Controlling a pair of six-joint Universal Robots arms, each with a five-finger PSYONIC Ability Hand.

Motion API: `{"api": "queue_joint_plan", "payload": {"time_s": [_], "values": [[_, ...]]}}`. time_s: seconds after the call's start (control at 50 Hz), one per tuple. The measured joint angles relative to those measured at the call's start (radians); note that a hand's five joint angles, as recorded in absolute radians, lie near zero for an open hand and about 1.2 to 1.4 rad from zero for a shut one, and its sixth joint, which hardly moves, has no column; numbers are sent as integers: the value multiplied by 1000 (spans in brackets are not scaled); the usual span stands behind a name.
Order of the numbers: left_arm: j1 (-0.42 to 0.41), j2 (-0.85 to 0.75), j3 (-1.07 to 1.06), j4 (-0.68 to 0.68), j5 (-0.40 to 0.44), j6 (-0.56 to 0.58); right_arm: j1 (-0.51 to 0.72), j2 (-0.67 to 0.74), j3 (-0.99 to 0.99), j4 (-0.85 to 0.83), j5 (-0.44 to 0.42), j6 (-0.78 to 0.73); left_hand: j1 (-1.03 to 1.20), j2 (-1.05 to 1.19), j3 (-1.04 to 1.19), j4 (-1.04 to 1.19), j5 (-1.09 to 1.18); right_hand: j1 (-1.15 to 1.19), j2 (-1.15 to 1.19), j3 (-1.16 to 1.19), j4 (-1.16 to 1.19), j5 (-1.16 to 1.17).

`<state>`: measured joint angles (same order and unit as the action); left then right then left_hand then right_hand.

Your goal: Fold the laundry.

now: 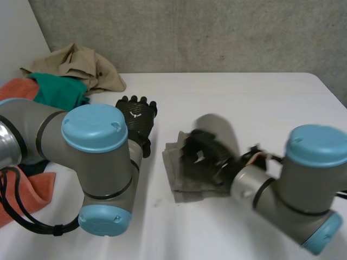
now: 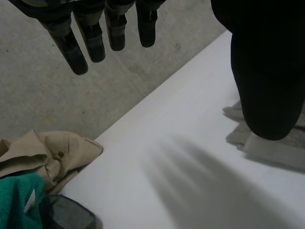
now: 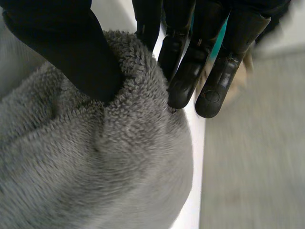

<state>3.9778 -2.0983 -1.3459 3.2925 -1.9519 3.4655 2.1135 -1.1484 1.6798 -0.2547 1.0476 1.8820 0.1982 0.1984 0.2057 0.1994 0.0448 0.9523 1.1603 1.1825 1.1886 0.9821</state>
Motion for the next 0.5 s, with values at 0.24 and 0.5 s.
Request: {"api": "queue_joint_plan", "payload": {"time_s": [0.24,0.5], "values": [[19,8,44,3,5,-9,42,14,-14,2,-74,215,0,0,0,0,0,-751,-931,-951,-950,-911],[-15,-18,164,2,62,-86,-233,-185,-75,80,-53,1160,0,0,0,0,0,-758,-944,-976,-961,-926]]}}
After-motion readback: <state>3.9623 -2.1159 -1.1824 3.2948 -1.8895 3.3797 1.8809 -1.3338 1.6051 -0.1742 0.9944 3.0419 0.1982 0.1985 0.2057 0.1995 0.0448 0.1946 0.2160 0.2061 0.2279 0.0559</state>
